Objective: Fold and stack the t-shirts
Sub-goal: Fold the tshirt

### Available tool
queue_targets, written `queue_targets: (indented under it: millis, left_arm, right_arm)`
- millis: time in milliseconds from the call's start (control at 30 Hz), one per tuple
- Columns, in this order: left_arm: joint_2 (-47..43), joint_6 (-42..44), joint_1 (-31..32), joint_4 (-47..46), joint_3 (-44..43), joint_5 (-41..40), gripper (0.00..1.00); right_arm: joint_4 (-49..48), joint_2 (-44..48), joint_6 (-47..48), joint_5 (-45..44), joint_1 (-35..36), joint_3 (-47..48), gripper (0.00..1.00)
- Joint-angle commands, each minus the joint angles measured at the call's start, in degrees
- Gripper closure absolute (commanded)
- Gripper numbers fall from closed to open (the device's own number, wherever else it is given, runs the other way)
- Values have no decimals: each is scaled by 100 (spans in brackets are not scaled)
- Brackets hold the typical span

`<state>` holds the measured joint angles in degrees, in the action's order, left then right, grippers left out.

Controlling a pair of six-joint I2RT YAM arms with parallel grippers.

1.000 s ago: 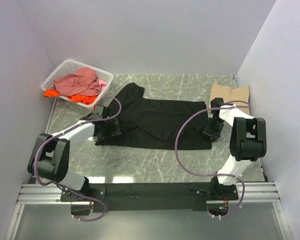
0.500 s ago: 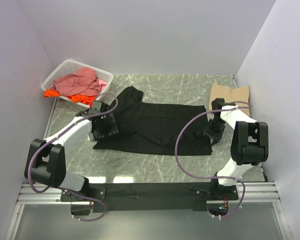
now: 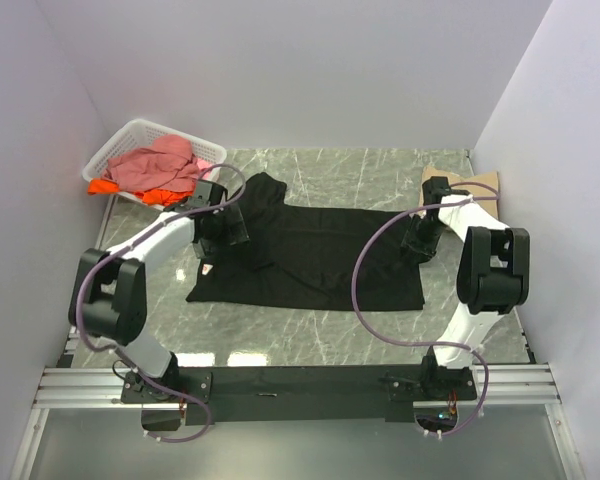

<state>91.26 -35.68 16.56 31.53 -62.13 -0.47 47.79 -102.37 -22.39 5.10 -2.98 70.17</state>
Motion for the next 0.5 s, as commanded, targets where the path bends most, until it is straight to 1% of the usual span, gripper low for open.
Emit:
queue_targets:
  millis: [0,233,367,467]
  left_arm:
    - [198,-27,-21,-629,-344,372,1]
    - [963,26,-21,-1008,-529,574,1]
    - [1130,9,-21,-1131,-423,627,1]
    - [1165,-27,-21,-1237,-291,662,1]
  right_arm:
    - [-323,-81,69,166,26,-56,55]
    - [-402,-248,77,17,17,-74,56]
    - [-367,-328,77,-18,26,-39,63]
    - [-341,-363,42,-88,26,-39,72]
